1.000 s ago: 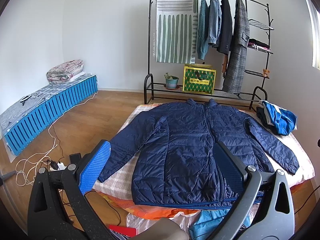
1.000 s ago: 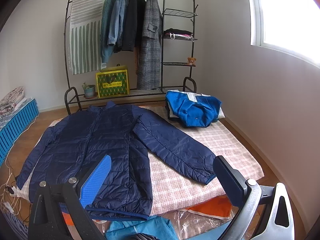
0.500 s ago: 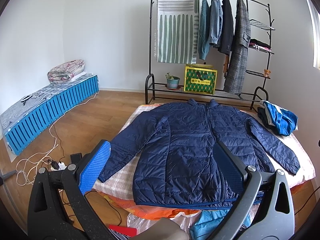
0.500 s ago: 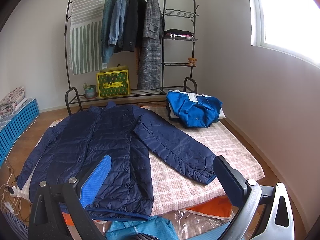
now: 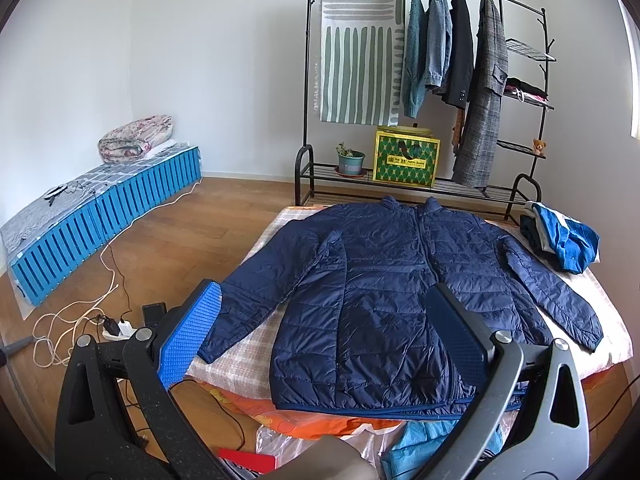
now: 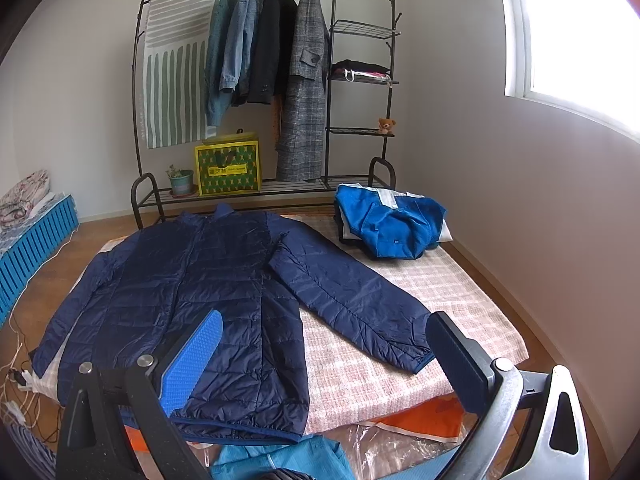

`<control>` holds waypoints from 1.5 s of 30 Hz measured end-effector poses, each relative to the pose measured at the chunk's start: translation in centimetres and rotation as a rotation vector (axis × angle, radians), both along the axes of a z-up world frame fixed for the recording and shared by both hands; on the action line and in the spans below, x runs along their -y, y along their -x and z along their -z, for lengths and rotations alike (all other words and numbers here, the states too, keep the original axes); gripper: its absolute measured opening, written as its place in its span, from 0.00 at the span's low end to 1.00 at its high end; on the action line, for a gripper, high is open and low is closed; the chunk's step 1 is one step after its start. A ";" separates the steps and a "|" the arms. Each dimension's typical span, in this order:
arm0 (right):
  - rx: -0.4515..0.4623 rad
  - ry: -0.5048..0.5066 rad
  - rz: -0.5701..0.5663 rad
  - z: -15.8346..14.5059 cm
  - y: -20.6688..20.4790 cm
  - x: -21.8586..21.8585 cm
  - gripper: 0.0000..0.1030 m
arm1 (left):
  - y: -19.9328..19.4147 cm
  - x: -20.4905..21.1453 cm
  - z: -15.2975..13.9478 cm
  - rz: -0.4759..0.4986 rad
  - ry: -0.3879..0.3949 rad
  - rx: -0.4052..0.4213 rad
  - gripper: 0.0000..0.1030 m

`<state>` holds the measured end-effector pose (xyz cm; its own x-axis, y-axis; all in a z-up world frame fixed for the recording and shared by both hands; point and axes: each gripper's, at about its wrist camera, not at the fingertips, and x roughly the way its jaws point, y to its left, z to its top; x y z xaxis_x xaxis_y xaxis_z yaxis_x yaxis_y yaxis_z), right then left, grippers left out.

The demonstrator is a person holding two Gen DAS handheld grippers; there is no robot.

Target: Fold large clothes

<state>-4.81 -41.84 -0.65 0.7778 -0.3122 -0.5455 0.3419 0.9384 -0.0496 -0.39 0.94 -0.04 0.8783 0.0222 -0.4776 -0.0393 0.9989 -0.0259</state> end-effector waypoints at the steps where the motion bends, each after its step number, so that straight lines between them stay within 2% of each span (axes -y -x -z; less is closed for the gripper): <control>1: -0.002 0.003 -0.001 0.0 -0.1 -0.1 1.00 | 0.0 -0.1 0.1 -0.004 0.001 -0.002 1.00; 7: -0.008 0.038 0.009 0.0 -0.9 -1.0 1.00 | -0.4 -0.9 0.8 -0.024 0.006 -0.015 1.00; 22: 0.007 0.054 -0.086 0.0 -4.5 -4.2 1.00 | -2.9 -3.1 2.8 -0.094 0.006 -0.069 1.00; 29: -0.017 0.028 -0.158 1.6 -7.1 -5.3 1.00 | -7.2 -9.0 5.3 -0.195 0.069 -0.125 1.00; 35: 0.000 0.004 -0.257 3.8 -8.5 -6.4 1.00 | -12.1 -18.5 10.4 -0.280 0.262 -0.263 0.88; 37: -0.014 -0.016 -0.270 4.4 -8.8 -6.3 1.00 | -13.5 -21.5 12.8 -0.321 0.311 -0.327 0.74; 39: -0.030 -0.038 -0.284 5.0 -9.0 -6.3 1.00 | -14.8 -24.6 15.6 -0.350 0.404 -0.388 0.72; 42: -0.062 -0.049 -0.280 5.8 -9.3 -5.9 1.00 | -16.4 -27.4 19.9 -0.341 0.531 -0.489 0.72; 43: -0.073 -0.054 -0.275 6.0 -9.4 -5.7 1.00 | -16.7 -28.1 21.2 -0.346 0.563 -0.520 0.65; 45: -0.087 -0.068 -0.264 6.3 -9.7 -5.5 1.00 | -16.9 -28.9 23.7 -0.380 0.622 -0.571 0.58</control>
<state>4.89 -36.35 -6.99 0.7767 -0.0651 -0.6265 0.0820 0.9966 -0.0019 16.55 29.83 -23.73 0.4921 -0.1450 -0.8584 -0.5332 0.7292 -0.4289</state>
